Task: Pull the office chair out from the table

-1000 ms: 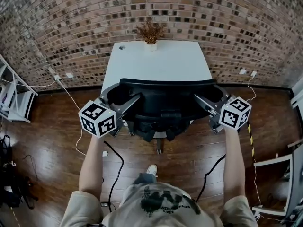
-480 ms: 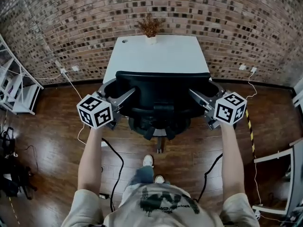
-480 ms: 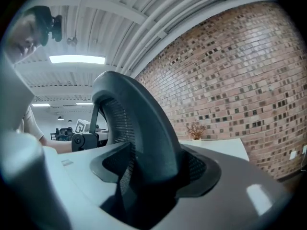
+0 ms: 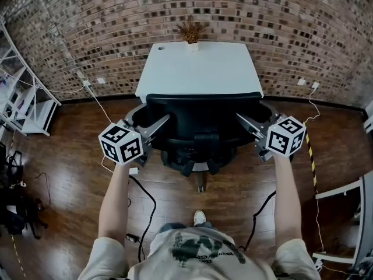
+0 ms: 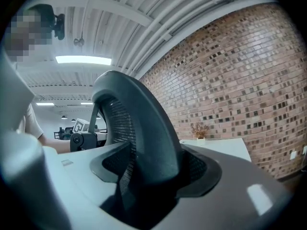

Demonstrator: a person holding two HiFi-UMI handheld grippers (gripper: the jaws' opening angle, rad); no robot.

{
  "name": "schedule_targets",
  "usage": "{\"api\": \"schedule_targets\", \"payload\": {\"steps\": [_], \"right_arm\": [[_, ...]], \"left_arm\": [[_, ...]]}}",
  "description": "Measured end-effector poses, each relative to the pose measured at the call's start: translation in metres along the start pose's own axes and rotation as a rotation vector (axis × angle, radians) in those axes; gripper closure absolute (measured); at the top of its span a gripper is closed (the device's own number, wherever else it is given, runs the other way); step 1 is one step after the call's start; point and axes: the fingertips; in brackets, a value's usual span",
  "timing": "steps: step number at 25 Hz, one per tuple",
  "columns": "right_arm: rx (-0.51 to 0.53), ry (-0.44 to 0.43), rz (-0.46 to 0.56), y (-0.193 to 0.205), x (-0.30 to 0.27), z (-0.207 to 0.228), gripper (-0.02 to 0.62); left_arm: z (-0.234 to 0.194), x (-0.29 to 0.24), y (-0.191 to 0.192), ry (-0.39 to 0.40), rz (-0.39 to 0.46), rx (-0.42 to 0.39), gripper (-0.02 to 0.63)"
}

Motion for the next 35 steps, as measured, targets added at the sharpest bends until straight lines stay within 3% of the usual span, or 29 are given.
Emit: {"api": "schedule_targets", "payload": {"steps": [27, 35], "right_arm": [[-0.021, 0.051, 0.002, 0.033, 0.123, -0.141, 0.29], [-0.017, 0.049, 0.005, 0.039, 0.148, -0.166, 0.291]], "left_arm": [[0.114, 0.128, 0.019, 0.024, -0.011, -0.042, 0.278], [0.14, 0.152, 0.023, 0.023, -0.01, -0.038, 0.277]]}}
Point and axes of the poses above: the fingertips, and each gripper's own axes: x backward along the fingers, z to its right, y out of its underside, and after that the axes turned 15 degrees about y, right-handed
